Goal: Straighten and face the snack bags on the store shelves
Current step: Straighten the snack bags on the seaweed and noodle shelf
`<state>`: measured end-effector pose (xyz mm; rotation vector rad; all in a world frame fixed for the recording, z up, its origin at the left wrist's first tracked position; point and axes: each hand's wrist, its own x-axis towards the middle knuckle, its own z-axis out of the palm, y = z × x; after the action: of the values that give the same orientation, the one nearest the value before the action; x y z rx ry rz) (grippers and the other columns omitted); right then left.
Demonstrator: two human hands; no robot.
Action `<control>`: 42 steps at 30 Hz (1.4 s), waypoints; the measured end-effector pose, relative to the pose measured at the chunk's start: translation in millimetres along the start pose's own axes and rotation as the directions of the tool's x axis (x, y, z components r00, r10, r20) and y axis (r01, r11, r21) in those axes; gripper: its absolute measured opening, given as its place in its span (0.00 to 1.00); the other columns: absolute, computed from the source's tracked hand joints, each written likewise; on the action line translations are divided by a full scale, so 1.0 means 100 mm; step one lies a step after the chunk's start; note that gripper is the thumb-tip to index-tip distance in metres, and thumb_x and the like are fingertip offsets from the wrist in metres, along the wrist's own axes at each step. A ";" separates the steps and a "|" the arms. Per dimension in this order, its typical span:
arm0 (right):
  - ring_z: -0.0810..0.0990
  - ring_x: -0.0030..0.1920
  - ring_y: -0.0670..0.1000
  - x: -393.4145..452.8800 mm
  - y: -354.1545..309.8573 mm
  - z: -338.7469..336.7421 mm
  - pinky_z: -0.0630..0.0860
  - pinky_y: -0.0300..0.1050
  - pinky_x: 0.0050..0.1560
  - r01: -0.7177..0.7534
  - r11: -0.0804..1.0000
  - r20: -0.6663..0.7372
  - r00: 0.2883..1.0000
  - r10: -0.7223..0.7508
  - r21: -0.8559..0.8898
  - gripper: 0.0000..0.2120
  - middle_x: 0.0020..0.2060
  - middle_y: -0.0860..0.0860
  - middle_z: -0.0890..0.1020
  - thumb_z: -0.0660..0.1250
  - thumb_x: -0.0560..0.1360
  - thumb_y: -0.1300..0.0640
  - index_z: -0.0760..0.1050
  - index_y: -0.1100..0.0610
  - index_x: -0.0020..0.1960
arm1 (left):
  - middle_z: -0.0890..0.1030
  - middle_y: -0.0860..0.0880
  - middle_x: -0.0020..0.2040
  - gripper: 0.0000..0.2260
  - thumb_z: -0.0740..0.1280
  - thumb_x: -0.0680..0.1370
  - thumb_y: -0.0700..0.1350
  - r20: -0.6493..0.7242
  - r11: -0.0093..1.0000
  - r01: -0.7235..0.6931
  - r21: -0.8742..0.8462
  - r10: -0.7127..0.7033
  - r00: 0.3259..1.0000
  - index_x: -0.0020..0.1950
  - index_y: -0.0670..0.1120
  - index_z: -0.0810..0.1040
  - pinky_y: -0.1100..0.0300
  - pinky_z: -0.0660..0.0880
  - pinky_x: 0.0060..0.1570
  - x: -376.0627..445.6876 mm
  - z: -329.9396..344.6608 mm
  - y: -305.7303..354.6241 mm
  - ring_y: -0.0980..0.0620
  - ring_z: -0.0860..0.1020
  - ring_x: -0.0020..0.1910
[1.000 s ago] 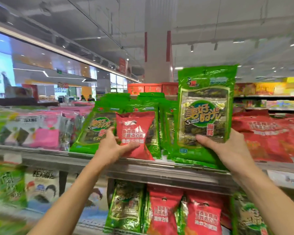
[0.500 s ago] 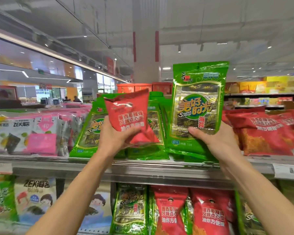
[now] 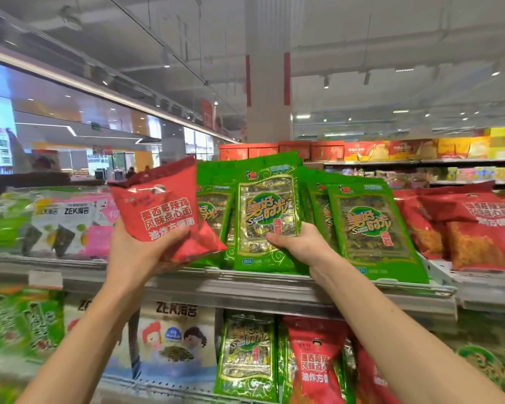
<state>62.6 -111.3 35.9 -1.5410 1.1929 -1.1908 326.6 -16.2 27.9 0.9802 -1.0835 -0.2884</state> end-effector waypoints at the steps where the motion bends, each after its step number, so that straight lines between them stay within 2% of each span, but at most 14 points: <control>1: 0.77 0.67 0.58 0.01 -0.01 -0.01 0.74 0.57 0.68 -0.051 0.998 0.023 0.998 0.053 -0.048 0.40 0.67 0.57 0.78 0.80 0.70 0.49 0.67 0.62 0.74 | 0.87 0.52 0.48 0.37 0.84 0.53 0.61 -0.003 1.000 0.012 0.001 -0.012 1.000 0.57 0.49 0.82 0.50 0.83 0.42 -0.01 -0.03 -0.02 0.51 0.86 0.46; 3: 0.75 0.68 0.58 0.01 0.01 -0.07 0.75 0.56 0.65 -0.100 0.976 0.033 0.994 0.108 -0.192 0.48 0.70 0.60 0.74 0.77 0.72 0.42 0.57 0.66 0.78 | 0.87 0.50 0.49 0.35 0.85 0.55 0.59 0.016 0.998 0.066 -0.003 -0.066 0.998 0.58 0.49 0.81 0.44 0.83 0.45 -0.05 -0.06 -0.04 0.48 0.86 0.47; 4: 0.78 0.63 0.57 0.02 0.02 -0.10 0.78 0.52 0.59 -0.095 0.953 0.033 0.993 0.109 -0.287 0.47 0.66 0.60 0.76 0.76 0.72 0.39 0.60 0.67 0.76 | 0.87 0.49 0.50 0.34 0.85 0.56 0.57 0.029 0.996 0.091 -0.007 -0.091 0.995 0.58 0.50 0.81 0.41 0.82 0.45 -0.07 -0.05 -0.04 0.46 0.86 0.47; 6: 0.79 0.46 0.52 -0.01 0.04 -0.14 0.75 0.47 0.42 -0.017 0.851 -0.002 1.000 0.018 -0.525 0.34 0.47 0.55 0.80 0.71 0.73 0.33 0.73 0.63 0.59 | 0.87 0.49 0.49 0.31 0.85 0.58 0.55 0.043 0.993 0.113 -0.015 -0.112 0.993 0.58 0.51 0.81 0.39 0.82 0.45 -0.11 0.02 -0.02 0.45 0.86 0.46; 9: 0.77 0.40 0.56 -0.15 0.05 -0.09 0.72 0.48 0.38 0.046 0.546 -0.092 0.971 -0.222 -0.836 0.31 0.33 0.51 0.73 0.63 0.74 0.27 0.68 0.56 0.36 | 0.87 0.49 0.50 0.30 0.84 0.60 0.52 0.057 0.992 0.117 -0.037 -0.115 0.992 0.59 0.50 0.80 0.39 0.82 0.46 -0.21 0.19 0.07 0.45 0.86 0.47; 11: 0.76 0.39 0.56 -0.28 0.06 -0.07 0.71 0.48 0.38 0.090 0.460 -0.085 0.934 -0.346 -0.883 0.31 0.31 0.49 0.71 0.63 0.75 0.28 0.65 0.55 0.34 | 0.87 0.50 0.50 0.28 0.83 0.61 0.51 0.069 0.993 0.105 -0.051 -0.102 0.992 0.59 0.50 0.80 0.41 0.82 0.47 -0.27 0.34 0.14 0.46 0.86 0.47; 15: 0.76 0.40 0.54 -0.55 0.14 -0.32 0.70 0.45 0.34 0.211 0.482 -0.058 0.873 -0.485 -0.851 0.24 0.35 0.48 0.73 0.64 0.78 0.34 0.69 0.54 0.39 | 0.86 0.54 0.48 0.27 0.83 0.62 0.51 0.075 0.993 0.061 -0.100 -0.053 0.996 0.58 0.53 0.79 0.59 0.82 0.37 -0.43 0.73 0.30 0.52 0.86 0.45; 18: 0.80 0.48 0.50 -0.80 0.26 -0.74 0.77 0.46 0.48 0.353 0.505 -0.086 0.749 -0.657 -0.787 0.16 0.46 0.47 0.82 0.64 0.80 0.41 0.79 0.54 0.54 | 0.86 0.53 0.50 0.32 0.83 0.60 0.50 0.090 0.988 0.060 -0.144 -0.047 0.995 0.62 0.52 0.76 0.55 0.83 0.40 -0.59 1.13 0.42 0.52 0.86 0.46; 20: 0.80 0.43 0.44 -0.99 0.33 -1.11 0.77 0.45 0.45 0.398 0.568 -0.159 0.702 -0.694 -0.721 0.10 0.42 0.42 0.82 0.66 0.80 0.45 0.80 0.50 0.48 | 0.86 0.53 0.50 0.34 0.83 0.59 0.50 0.105 0.986 0.060 -0.157 -0.043 0.994 0.62 0.52 0.76 0.52 0.83 0.43 -0.72 1.46 0.51 0.53 0.85 0.46; 25: 0.78 0.33 0.47 -1.36 0.66 -2.30 0.74 0.52 0.39 0.337 0.764 -0.392 0.704 -0.593 -0.550 0.14 0.30 0.47 0.80 0.66 0.80 0.50 0.77 0.52 0.36 | 0.86 0.54 0.49 0.31 0.83 0.61 0.47 0.198 0.974 0.074 -0.212 -0.031 0.980 0.61 0.51 0.77 0.52 0.83 0.43 -1.14 2.43 0.78 0.53 0.85 0.47; 29: 0.77 0.25 0.43 -1.57 0.98 -3.27 0.71 0.35 0.31 0.284 0.879 -0.505 0.732 -0.457 -0.383 0.20 0.25 0.49 0.80 0.65 0.82 0.53 0.76 0.55 0.31 | 0.86 0.53 0.49 0.32 0.84 0.60 0.47 0.254 0.973 0.079 -0.215 -0.023 0.967 0.61 0.51 0.76 0.52 0.83 0.43 -1.51 3.33 1.05 0.54 0.85 0.47; 32: 0.78 0.24 0.47 -1.62 1.20 -3.97 0.72 0.35 0.26 0.228 0.969 -0.587 0.773 -0.240 -0.097 0.20 0.25 0.52 0.81 0.66 0.82 0.52 0.80 0.58 0.34 | 0.86 0.51 0.49 0.32 0.85 0.60 0.47 0.310 0.976 0.088 -0.198 -0.022 0.950 0.61 0.49 0.77 0.46 0.83 0.48 -1.78 4.02 1.21 0.51 0.85 0.47; 37: 0.80 0.24 0.49 -1.57 1.46 -4.89 0.73 0.39 0.21 0.033 0.973 -0.562 0.821 0.103 0.227 0.25 0.27 0.56 0.83 0.65 0.81 0.42 0.82 0.63 0.39 | 0.85 0.55 0.50 0.35 0.85 0.57 0.52 0.344 0.993 0.043 -0.110 -0.002 0.939 0.60 0.51 0.75 0.52 0.82 0.49 -2.14 4.97 1.37 0.56 0.84 0.48; 42: 0.81 0.23 0.49 -1.45 1.60 -5.32 0.75 0.39 0.21 -0.061 0.937 -0.490 0.840 0.235 0.344 0.27 0.29 0.58 0.84 0.67 0.79 0.40 0.82 0.64 0.39 | 0.82 0.52 0.51 0.38 0.86 0.57 0.50 0.394 0.995 0.102 0.000 -0.094 0.914 0.60 0.49 0.70 0.65 0.79 0.33 -2.32 5.60 1.33 0.57 0.83 0.45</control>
<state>-501.4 -33.6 -36.6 -0.8801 1.3535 -1.6672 -288.8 -88.5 56.2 0.9827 -1.3948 -0.5981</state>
